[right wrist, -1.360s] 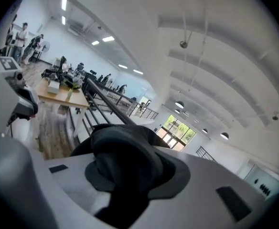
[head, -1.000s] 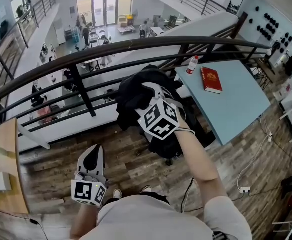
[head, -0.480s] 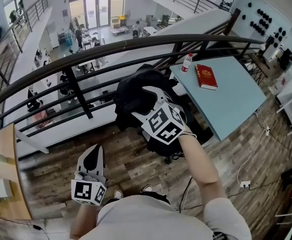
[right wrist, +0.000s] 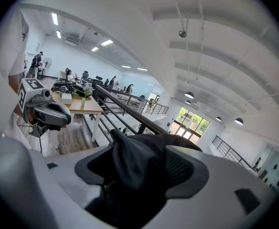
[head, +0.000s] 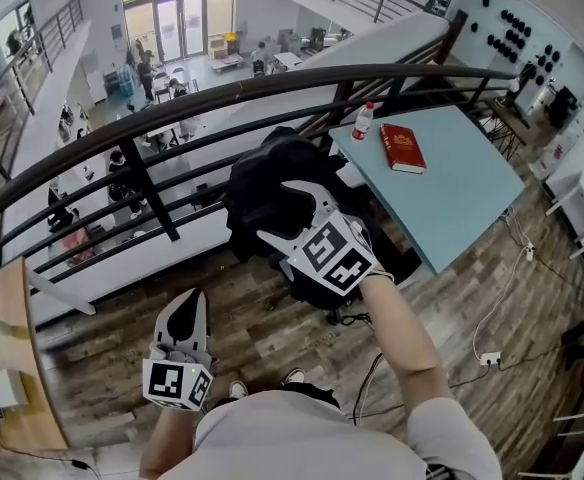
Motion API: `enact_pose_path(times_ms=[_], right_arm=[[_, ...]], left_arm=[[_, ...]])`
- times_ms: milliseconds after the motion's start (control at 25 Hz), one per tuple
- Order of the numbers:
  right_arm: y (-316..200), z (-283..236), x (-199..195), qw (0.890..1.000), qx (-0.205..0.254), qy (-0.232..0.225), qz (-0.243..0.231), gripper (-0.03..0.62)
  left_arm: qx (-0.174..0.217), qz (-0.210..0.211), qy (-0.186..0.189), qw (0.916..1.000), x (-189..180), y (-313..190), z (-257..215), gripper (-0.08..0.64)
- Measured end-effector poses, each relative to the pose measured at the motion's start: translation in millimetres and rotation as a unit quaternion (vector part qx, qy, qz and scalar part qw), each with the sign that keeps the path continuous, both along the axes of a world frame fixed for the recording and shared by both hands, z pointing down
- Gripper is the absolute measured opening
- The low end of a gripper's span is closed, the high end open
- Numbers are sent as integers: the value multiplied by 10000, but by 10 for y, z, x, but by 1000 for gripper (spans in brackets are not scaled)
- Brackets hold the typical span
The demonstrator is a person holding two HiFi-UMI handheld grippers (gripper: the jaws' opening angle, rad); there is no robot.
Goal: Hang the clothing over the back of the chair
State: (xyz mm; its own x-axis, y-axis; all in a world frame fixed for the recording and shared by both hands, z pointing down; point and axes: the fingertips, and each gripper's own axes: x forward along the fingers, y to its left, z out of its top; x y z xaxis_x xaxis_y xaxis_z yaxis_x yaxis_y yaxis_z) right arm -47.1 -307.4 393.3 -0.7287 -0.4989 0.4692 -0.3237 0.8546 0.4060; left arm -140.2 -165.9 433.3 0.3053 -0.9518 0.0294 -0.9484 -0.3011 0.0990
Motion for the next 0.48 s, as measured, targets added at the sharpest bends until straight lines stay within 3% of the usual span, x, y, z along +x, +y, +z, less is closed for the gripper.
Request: enact_pose_path(times_ms=[240,480], right_arm=[[48,-104,46,9971,-385,-654,84,321],[-68,23,153,9972,-288,-532,440,310]], left_arm=[[-19,61,9,10000,1,12,-1,21],[-55,157,26,9999,43,21,46,21]])
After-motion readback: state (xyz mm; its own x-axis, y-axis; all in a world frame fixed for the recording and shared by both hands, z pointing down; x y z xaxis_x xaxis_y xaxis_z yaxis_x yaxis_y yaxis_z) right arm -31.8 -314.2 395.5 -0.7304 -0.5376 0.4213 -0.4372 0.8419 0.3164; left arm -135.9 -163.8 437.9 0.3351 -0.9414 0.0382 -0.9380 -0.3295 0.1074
